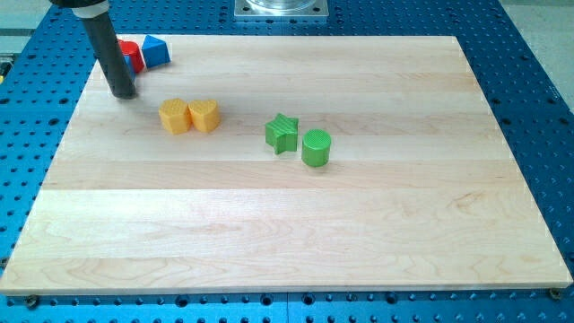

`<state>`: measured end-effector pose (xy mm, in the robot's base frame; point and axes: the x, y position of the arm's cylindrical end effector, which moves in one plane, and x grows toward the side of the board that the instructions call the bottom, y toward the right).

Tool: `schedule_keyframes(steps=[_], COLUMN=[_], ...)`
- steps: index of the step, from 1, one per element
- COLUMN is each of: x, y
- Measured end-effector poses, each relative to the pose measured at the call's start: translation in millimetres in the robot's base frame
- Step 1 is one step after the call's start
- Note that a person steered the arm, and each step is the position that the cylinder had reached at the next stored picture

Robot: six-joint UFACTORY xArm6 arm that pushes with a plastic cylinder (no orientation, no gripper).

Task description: Place the yellow blocks towards the top center of the board

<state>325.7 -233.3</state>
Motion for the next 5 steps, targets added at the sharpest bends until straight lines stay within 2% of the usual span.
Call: schedule_keyframes(steps=[2, 3, 4, 5], x=[87, 88, 81, 56], y=[61, 115, 142, 106])
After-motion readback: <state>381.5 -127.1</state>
